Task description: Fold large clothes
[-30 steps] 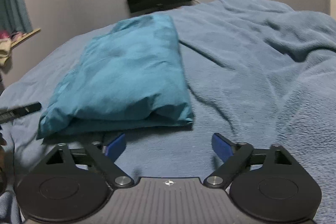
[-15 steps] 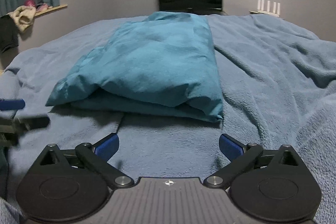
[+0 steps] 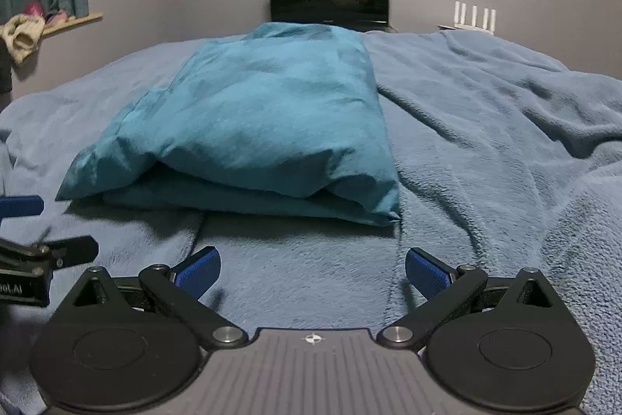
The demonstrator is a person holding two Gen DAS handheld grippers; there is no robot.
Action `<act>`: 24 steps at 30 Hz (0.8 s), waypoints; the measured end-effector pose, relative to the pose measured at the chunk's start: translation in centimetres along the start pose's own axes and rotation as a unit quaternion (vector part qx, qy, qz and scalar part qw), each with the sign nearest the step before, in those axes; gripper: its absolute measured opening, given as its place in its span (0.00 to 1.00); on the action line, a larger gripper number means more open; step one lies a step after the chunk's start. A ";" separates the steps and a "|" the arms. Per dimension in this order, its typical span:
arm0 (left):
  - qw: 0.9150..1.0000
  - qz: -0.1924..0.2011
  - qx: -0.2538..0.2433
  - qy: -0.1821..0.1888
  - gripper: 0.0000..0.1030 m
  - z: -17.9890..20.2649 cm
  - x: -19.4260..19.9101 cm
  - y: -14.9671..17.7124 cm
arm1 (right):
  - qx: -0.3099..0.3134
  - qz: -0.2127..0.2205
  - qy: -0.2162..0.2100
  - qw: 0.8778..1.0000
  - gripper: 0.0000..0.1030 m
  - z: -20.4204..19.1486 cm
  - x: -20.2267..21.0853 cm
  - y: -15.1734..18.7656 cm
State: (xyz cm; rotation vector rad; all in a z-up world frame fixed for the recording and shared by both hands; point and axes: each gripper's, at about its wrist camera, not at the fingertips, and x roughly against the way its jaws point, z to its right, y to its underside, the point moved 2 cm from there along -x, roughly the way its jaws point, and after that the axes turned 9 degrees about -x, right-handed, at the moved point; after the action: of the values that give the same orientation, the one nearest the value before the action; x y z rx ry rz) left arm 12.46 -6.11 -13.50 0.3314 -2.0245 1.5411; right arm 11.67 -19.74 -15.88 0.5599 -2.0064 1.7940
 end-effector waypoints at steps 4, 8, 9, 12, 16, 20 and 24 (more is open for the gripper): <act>1.000 -0.002 0.000 0.002 0.99 0.0 -0.2 -0.1 | 0.004 -0.003 0.000 1.000 1.00 0.0 -0.2 0.0; 1.000 -0.001 0.000 0.002 0.99 0.0 -0.3 -0.1 | 0.005 -0.005 0.000 1.000 1.00 0.2 -0.4 -0.1; 1.000 -0.002 0.000 0.002 0.99 0.0 -0.3 -0.1 | 0.006 -0.006 0.001 1.000 1.00 0.2 -0.4 -0.1; 1.000 -0.002 0.000 0.002 0.99 0.0 -0.3 -0.1 | 0.007 -0.006 0.001 1.000 1.00 0.2 -0.5 -0.1; 1.000 -0.002 0.000 0.002 0.99 0.0 -0.3 -0.1 | 0.006 -0.006 0.001 1.000 1.00 0.2 -0.5 -0.1; 1.000 -0.003 0.000 0.002 0.99 0.0 -0.3 -0.1 | 0.006 -0.008 0.002 1.000 1.00 0.2 -0.6 0.0; 1.000 -0.003 0.000 0.003 0.99 0.0 -0.3 -0.1 | 0.007 -0.010 0.003 1.000 1.00 0.2 -0.7 0.0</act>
State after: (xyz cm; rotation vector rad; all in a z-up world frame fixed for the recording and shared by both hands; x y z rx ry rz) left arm 12.80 -6.24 -13.59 0.3320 -2.0181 1.5371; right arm 12.30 -19.95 -16.30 0.5775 -1.9793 1.7961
